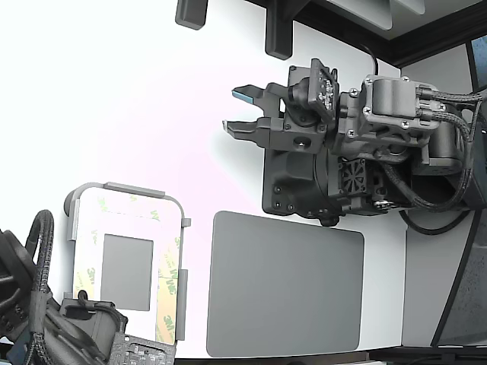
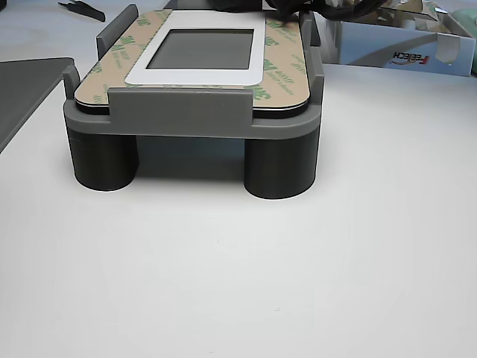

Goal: Peel off protective film from adhesive tape.

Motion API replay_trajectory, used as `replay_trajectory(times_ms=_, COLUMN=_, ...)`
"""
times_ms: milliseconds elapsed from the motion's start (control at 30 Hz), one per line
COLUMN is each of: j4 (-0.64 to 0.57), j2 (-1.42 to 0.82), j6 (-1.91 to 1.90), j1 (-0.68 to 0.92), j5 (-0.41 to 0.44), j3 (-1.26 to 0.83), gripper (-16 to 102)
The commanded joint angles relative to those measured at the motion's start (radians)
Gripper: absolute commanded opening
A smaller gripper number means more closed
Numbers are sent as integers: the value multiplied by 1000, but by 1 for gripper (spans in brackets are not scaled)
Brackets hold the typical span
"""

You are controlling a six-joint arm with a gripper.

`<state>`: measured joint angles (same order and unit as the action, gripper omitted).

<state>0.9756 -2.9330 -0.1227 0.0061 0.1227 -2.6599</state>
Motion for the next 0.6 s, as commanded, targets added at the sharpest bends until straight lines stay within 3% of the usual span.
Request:
replay_trajectory(times_ms=0, j4=-44, j2=-21, j6=1413, j1=-196, j5=-341, j3=-15, gripper=-12)
replay_trajectory(times_ms=333, j4=-103, j2=-21, j6=1436, j1=-196, j5=-333, j3=-15, gripper=-12)
replay_trajectory(times_ms=567, j4=-244, j2=57, j6=1514, j1=-196, j5=-353, j3=-14, gripper=-12)
